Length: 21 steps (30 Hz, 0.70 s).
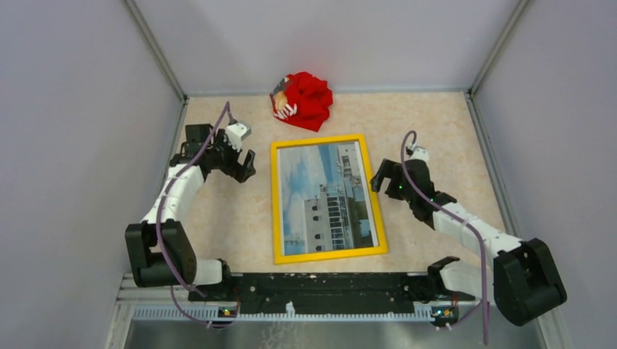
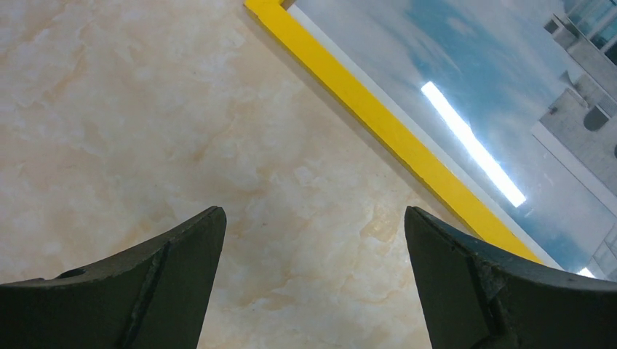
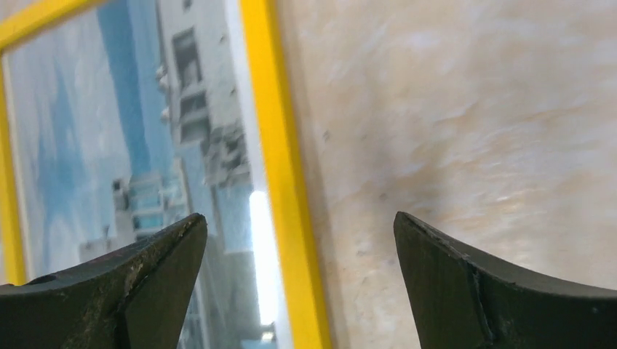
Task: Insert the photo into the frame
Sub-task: Turn over the photo frame at the center of the board, then reset both arms
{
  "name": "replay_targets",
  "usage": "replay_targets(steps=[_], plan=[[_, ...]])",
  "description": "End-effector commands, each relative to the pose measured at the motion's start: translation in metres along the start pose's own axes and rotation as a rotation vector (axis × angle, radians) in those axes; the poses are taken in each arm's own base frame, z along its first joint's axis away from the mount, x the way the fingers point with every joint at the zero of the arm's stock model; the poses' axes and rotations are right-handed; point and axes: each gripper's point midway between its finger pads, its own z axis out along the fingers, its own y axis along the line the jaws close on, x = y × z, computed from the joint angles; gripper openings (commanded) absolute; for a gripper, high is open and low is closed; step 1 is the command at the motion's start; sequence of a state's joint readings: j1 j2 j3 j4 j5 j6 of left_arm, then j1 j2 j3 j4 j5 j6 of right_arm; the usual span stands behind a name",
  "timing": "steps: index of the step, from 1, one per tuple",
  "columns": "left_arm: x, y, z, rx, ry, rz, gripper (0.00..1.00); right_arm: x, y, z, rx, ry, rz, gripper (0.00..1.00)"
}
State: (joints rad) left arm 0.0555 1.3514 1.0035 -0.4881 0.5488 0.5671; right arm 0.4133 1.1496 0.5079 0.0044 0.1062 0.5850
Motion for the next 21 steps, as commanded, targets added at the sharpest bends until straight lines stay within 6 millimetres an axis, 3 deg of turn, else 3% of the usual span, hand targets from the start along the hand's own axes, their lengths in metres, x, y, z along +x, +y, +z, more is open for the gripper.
replay_targets(steps=[1,4,6,10,13,21], plan=[[-0.004,0.025,0.009,-0.078,-0.054,-0.106,0.99,-0.074,-0.038,-0.033,0.244,-0.253,-0.046,0.99],[0.002,0.037,0.018,-0.136,-0.074,-0.179,0.99,-0.121,-0.061,-0.064,0.388,-0.492,-0.118,0.99],[0.011,0.041,0.028,-0.166,-0.081,-0.245,0.99,-0.139,-0.084,-0.086,0.52,-0.645,-0.129,0.99],[0.034,0.045,0.051,-0.183,-0.102,-0.313,0.99,-0.137,-0.117,-0.102,0.628,-0.807,-0.23,0.99],[0.045,0.053,0.059,-0.242,-0.167,-0.341,0.99,-0.126,-0.139,-0.094,0.639,-0.809,-0.168,0.99],[0.048,0.065,0.061,-0.351,-0.327,-0.347,0.99,-0.114,-0.154,-0.056,0.585,-0.775,-0.133,0.99]])
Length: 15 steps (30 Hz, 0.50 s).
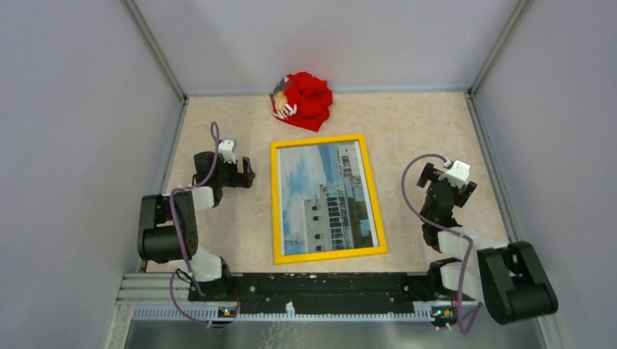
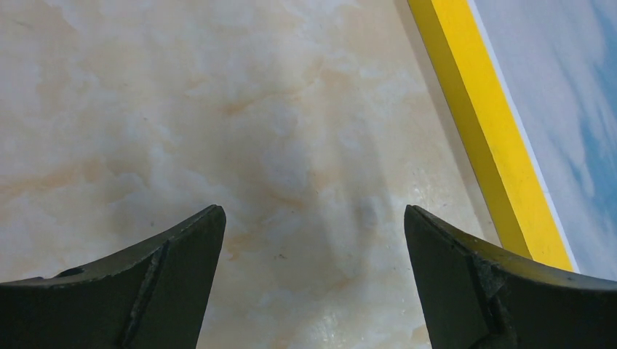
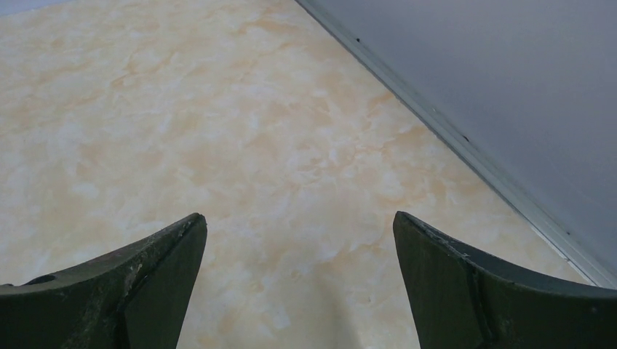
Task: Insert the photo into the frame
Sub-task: Reset both arms
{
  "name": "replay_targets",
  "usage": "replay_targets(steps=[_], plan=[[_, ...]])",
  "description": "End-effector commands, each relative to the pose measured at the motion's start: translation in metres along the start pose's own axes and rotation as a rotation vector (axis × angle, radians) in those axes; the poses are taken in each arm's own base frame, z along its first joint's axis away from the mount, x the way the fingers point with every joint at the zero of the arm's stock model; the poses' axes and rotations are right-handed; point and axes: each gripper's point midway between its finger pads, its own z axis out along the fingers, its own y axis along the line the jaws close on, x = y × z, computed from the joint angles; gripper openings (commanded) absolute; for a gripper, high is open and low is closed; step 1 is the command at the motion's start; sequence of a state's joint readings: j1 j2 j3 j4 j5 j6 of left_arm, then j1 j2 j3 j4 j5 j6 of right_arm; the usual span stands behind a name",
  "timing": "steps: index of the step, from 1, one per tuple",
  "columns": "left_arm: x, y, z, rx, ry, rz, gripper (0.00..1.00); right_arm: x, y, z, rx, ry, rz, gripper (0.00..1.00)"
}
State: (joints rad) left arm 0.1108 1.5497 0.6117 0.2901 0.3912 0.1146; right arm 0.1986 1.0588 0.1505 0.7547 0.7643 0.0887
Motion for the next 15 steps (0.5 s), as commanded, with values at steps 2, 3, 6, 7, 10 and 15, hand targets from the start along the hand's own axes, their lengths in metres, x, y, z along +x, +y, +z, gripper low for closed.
replay_targets(steps=[2,3,6,7,10,15], plan=[[-0.057,0.014,-0.009,-0.097,-0.346,0.037,0.99,-0.018,0.018,0.014,-0.06,-0.11,0.097,0.99],[-0.056,0.011,-0.013,-0.095,-0.374,0.029,0.99,-0.018,0.022,0.015,-0.08,-0.119,0.095,0.99],[-0.055,-0.007,-0.029,-0.04,-0.481,0.105,0.99,-0.017,0.032,0.015,-0.14,-0.144,0.07,0.99],[-0.055,-0.014,-0.036,-0.024,-0.527,0.145,0.99,-0.016,0.034,0.012,-0.164,-0.163,0.069,0.99],[-0.038,-0.042,-0.05,0.043,-0.604,0.283,0.99,-0.015,0.049,-0.005,-0.32,-0.227,0.016,0.99],[-0.043,-0.033,-0.022,0.008,-0.486,0.239,0.99,-0.002,0.055,0.015,-0.271,-0.15,-0.02,0.99]])
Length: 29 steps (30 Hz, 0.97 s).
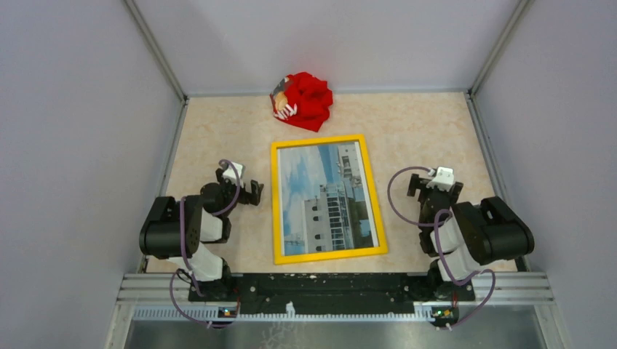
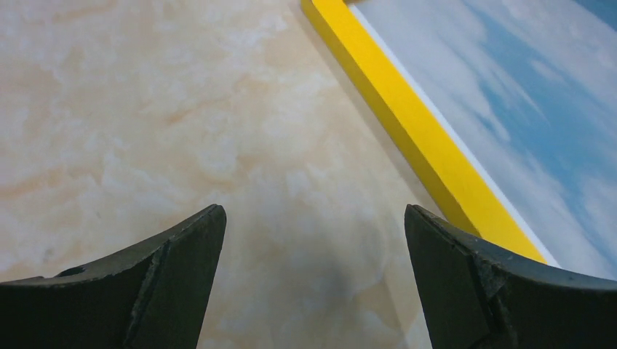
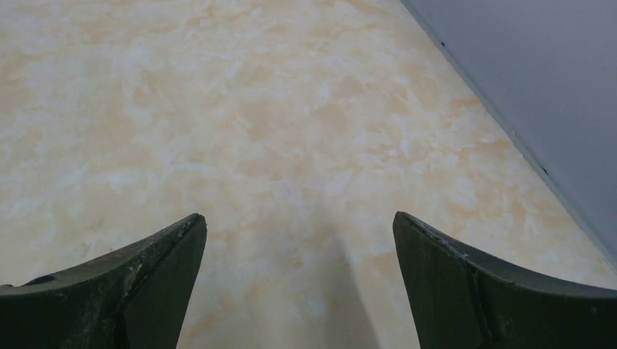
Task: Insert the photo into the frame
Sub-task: Reset both arms
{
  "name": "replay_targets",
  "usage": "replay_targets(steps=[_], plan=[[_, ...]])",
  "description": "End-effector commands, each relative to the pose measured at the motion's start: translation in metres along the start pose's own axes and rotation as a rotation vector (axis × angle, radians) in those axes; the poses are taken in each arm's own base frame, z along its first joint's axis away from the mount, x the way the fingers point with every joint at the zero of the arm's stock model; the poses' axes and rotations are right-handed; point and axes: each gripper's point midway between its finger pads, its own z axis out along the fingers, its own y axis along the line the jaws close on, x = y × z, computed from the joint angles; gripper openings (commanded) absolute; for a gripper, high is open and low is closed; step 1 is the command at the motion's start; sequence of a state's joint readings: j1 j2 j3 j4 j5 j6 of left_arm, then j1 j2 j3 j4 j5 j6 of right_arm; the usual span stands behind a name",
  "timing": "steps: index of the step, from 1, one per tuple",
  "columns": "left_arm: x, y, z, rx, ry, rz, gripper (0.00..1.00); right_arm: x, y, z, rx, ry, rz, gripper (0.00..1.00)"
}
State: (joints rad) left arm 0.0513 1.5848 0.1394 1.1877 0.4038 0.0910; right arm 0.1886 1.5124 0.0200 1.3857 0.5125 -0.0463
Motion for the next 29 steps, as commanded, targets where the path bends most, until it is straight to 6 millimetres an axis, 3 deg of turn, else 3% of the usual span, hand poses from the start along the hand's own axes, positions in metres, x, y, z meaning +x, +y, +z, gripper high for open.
replay_targets(steps=[1,4,29], plan=[[-0.05,0.017,0.029,-0.02,-0.091,0.075,0.99,-0.039,0.009,0.033,-0.011,-0.074,0.074,0.99],[-0.06,0.016,0.024,-0.03,-0.171,0.103,0.99,-0.037,0.008,0.04,-0.061,-0.045,0.135,0.99],[-0.053,0.017,0.026,-0.026,-0.117,0.085,0.99,-0.04,0.007,0.039,-0.061,-0.06,0.136,0.99]])
